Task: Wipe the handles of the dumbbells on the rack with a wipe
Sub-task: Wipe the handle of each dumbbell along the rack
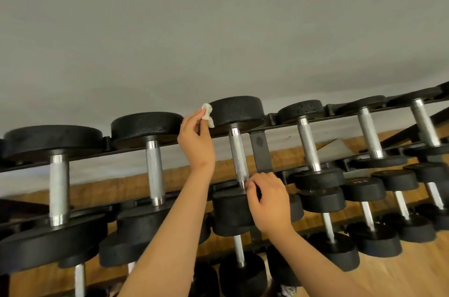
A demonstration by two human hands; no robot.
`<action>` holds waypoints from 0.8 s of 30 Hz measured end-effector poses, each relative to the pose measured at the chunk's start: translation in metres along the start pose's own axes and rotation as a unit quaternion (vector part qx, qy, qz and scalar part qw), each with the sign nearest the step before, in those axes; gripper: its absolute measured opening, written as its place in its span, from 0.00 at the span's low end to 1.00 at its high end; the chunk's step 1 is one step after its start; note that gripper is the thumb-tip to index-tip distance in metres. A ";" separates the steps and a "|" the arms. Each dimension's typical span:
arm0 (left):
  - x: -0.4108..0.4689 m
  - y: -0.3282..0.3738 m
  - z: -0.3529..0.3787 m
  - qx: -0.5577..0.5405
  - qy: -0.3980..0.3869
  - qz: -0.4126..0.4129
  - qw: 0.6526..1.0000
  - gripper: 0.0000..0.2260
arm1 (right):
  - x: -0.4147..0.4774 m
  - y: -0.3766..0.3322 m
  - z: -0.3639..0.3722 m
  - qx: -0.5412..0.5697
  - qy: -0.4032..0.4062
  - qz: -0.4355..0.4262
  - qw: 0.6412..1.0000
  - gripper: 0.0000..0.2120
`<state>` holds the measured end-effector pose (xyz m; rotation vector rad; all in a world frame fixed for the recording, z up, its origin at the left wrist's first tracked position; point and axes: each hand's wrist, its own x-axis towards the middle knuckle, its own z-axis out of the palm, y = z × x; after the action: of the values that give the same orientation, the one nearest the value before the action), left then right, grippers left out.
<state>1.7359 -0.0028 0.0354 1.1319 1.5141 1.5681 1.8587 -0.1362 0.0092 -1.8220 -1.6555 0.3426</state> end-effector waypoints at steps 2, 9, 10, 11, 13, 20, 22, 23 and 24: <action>-0.011 -0.003 -0.002 -0.020 0.017 -0.021 0.999 0.11 | 0.000 0.001 -0.001 -0.011 0.003 -0.015 1.000 0.14; -0.001 0.003 0.009 -0.024 0.059 -0.069 0.996 0.12 | 0.000 0.002 0.001 -0.023 0.005 -0.031 0.999 0.13; -0.004 0.001 0.009 -0.032 0.063 -0.073 0.995 0.13 | 0.000 0.002 0.000 -0.021 0.006 -0.034 0.999 0.13; -0.007 -0.002 0.008 -0.040 0.067 -0.083 0.993 0.13 | 0.000 0.002 0.000 -0.019 0.006 -0.033 0.999 0.13; -0.012 -0.011 0.005 -0.049 0.078 -0.106 0.990 0.13 | 0.000 0.001 0.000 -0.019 0.007 -0.032 0.999 0.13; -0.003 -0.023 0.007 -0.074 0.087 -0.146 0.983 0.12 | 0.000 0.000 0.000 -0.009 0.011 -0.020 1.000 0.13; 0.000 -0.027 0.009 -0.088 0.093 -0.159 0.979 0.12 | 0.000 0.000 -0.001 -0.008 0.014 -0.022 1.000 0.13; 0.000 -0.028 0.010 -0.093 0.094 -0.165 0.977 0.12 | 0.000 0.000 -0.001 -0.009 0.014 -0.023 1.000 0.14; 0.000 -0.029 0.010 -0.097 0.092 -0.170 0.976 0.12 | 0.000 0.000 -0.001 -0.011 0.012 -0.023 1.000 0.14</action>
<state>1.7425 0.0039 0.0060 0.5949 1.5387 1.5710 1.8593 -0.1360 0.0099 -1.7947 -1.6876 0.2822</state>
